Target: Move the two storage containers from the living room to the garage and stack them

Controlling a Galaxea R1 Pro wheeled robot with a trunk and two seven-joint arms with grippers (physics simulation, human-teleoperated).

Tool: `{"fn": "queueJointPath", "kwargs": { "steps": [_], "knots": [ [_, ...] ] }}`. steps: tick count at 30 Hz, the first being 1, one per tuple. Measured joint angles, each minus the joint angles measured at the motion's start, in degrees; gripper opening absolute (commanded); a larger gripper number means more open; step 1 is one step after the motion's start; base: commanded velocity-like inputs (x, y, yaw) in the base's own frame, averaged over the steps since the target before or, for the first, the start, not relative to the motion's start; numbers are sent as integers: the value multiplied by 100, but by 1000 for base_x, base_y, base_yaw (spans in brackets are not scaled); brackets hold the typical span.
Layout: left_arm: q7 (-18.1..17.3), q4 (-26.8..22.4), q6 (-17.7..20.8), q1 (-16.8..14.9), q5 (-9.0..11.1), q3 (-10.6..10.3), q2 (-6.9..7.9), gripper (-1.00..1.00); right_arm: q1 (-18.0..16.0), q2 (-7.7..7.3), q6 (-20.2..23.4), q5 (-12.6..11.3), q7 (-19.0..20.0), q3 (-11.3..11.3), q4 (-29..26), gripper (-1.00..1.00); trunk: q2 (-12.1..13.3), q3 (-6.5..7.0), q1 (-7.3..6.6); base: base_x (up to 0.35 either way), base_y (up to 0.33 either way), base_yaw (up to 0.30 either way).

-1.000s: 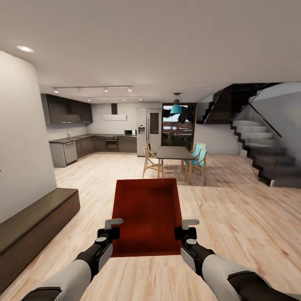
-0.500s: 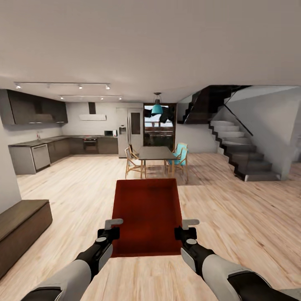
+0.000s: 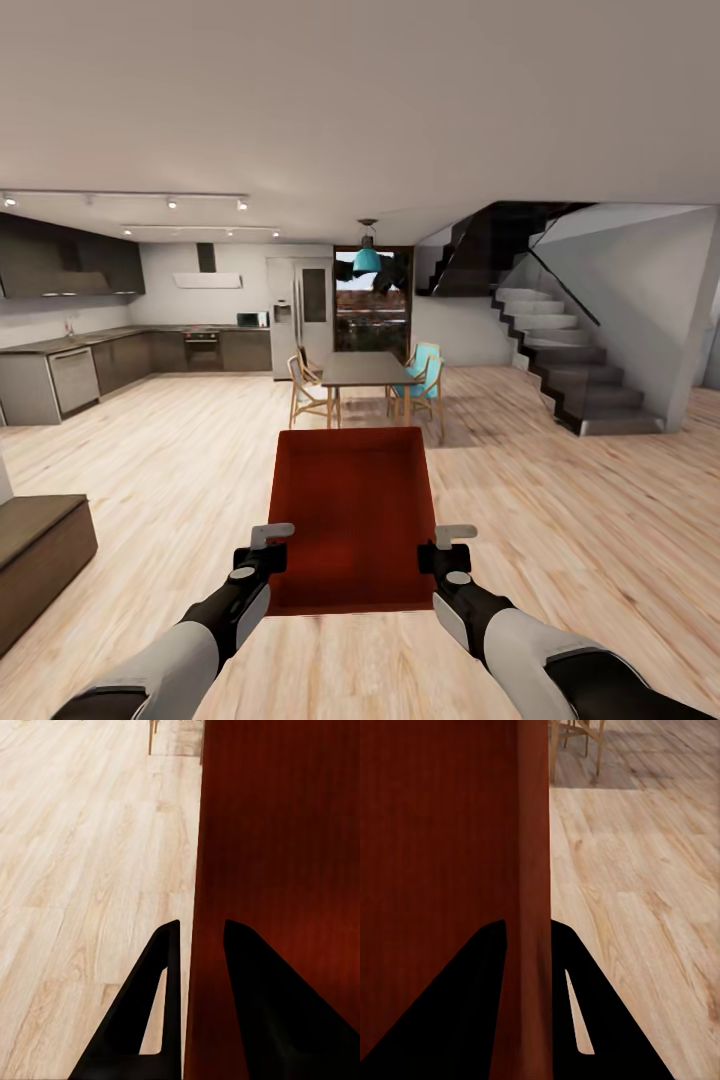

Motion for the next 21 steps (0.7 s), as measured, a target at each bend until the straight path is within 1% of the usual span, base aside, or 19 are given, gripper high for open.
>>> {"fn": "queueJointPath", "kwargs": {
  "steps": [17,21],
  "knots": [
    [0,0,0,-1,0,-1,0,-100,0,0,-2,1,0,-2,0,-100,0,0,0,323,0,0],
    [-12,1,-1,-2,0,1,7,-100,0,8,-1,-1,-16,2,-1,-100,0,0,0,324,0,-177]
  ]
}}
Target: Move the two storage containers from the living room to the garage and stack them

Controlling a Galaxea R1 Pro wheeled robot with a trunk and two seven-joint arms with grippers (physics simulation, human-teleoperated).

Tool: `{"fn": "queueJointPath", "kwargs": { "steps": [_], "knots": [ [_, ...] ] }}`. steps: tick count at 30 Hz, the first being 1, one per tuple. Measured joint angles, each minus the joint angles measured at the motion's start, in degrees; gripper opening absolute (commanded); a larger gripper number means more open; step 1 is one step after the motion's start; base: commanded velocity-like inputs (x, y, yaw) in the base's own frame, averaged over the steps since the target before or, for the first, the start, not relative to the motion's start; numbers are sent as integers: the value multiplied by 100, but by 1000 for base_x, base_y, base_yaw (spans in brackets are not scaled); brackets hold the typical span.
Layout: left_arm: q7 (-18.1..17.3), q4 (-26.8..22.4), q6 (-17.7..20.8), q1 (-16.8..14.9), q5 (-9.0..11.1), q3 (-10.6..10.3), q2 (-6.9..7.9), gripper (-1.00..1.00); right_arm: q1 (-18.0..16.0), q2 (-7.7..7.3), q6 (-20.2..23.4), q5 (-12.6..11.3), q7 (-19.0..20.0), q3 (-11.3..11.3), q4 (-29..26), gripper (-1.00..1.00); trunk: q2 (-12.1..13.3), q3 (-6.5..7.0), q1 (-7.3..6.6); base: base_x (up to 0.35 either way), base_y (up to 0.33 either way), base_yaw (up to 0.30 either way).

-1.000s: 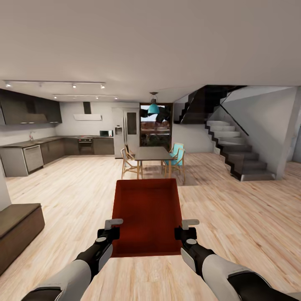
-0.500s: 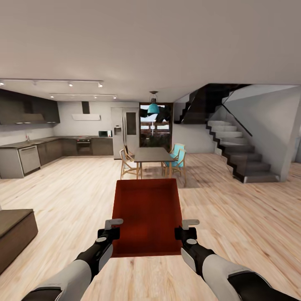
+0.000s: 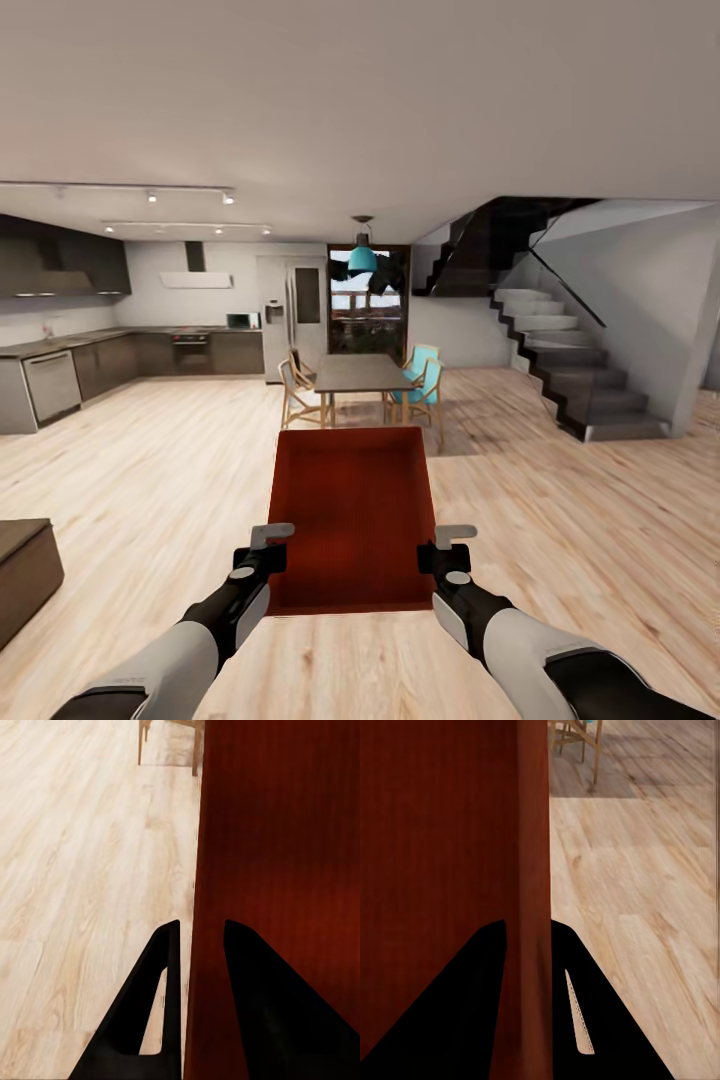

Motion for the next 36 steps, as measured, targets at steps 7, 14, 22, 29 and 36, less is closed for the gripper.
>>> {"fn": "queueJointPath", "kwargs": {
  "steps": [7,14,22,29,36],
  "knots": [
    [6,0,7,0,7,-6,-2,-100,0,-4,7,2,8,-3,0,-100,0,0,0,324,0,-274],
    [2,0,8,0,8,-6,0,-100,0,-2,8,2,6,-2,0,-100,0,0,0,325,0,-282],
    [2,1,9,2,9,-4,1,-100,0,-1,13,2,5,0,0,-100,0,0,0,326,0,-283],
    [2,1,21,0,10,-5,1,-100,0,0,21,3,5,-4,0,-100,0,0,0,327,0,-283],
    [2,1,26,0,10,-4,2,-100,0,0,24,2,7,-6,2,-100,0,0,0,331,20,-283]
  ]
}}
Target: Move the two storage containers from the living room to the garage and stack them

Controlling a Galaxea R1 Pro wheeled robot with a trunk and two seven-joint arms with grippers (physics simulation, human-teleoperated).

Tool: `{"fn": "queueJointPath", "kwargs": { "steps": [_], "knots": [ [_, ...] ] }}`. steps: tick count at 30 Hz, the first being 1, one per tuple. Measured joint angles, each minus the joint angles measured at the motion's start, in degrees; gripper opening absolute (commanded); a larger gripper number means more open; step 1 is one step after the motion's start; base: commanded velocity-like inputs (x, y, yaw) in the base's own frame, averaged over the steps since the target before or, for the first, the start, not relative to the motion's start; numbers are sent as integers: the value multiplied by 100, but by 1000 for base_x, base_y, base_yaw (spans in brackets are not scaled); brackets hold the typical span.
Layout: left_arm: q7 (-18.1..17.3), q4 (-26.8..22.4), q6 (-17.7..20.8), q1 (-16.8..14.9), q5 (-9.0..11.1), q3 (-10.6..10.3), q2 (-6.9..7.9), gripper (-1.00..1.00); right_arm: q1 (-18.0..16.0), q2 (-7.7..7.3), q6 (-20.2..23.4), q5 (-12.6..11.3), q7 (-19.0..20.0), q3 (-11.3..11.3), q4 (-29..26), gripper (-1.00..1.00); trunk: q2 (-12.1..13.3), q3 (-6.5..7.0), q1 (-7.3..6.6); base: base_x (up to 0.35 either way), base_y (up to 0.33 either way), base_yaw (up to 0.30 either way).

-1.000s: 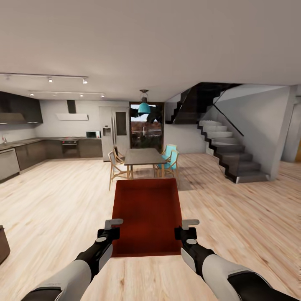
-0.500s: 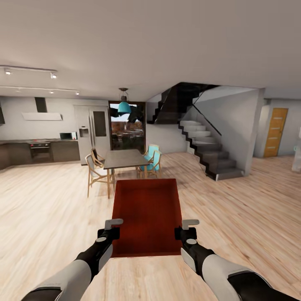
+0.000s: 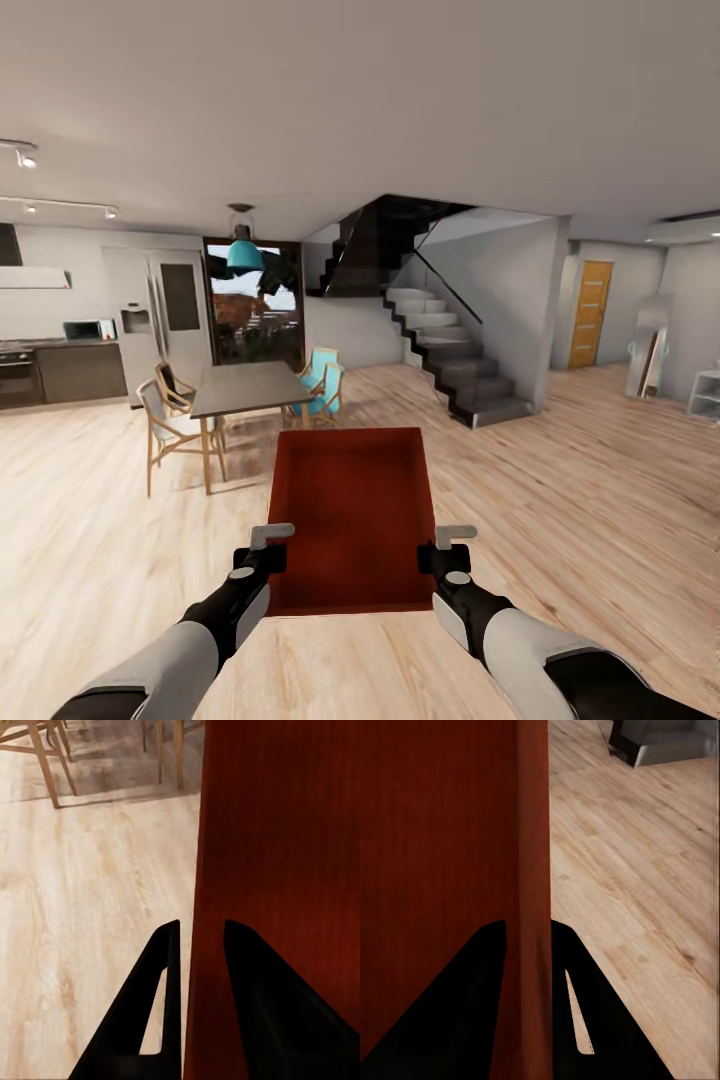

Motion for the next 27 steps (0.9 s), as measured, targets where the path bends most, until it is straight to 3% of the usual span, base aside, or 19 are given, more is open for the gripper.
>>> {"fn": "queueJointPath", "kwargs": {
  "steps": [27],
  "knots": [
    [3,0,10,2,1,0,-1,-100,0,0,10,0,2,-1,2,-100,0,0,0,331,77,-283]
  ]
}}
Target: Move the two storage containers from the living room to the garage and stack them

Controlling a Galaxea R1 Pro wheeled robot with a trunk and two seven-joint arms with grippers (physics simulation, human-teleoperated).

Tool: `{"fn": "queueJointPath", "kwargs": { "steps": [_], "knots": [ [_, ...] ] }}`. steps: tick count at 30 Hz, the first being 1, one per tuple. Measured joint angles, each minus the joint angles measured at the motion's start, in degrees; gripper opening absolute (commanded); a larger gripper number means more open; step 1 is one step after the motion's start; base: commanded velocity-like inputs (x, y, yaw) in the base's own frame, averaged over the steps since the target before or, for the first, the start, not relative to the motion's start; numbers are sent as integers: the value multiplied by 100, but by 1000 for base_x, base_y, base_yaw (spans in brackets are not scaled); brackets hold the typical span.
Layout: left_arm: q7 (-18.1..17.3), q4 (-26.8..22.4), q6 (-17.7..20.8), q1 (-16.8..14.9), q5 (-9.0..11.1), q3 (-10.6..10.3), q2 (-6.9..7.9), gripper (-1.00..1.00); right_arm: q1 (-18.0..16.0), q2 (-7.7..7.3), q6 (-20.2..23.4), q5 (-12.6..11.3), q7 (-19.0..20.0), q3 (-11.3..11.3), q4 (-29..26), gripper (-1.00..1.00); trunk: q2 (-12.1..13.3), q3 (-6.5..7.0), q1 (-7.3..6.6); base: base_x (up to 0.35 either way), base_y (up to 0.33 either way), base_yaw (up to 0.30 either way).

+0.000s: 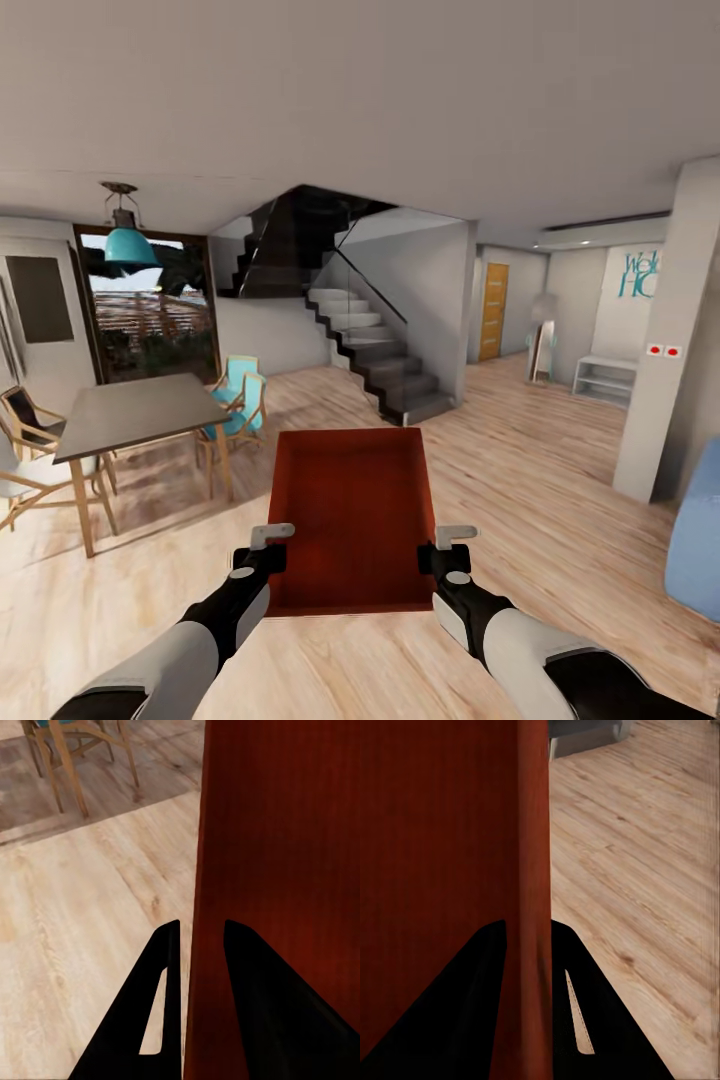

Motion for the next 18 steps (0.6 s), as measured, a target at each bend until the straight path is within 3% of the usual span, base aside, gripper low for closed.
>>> {"fn": "queueJointPath", "kwargs": {
  "steps": [18],
  "knots": [
    [1,0,9,-2,0,-3,0,-100,0,0,5,0,1,-4,1,-100,0,0,0,331,78,-274]
  ]
}}
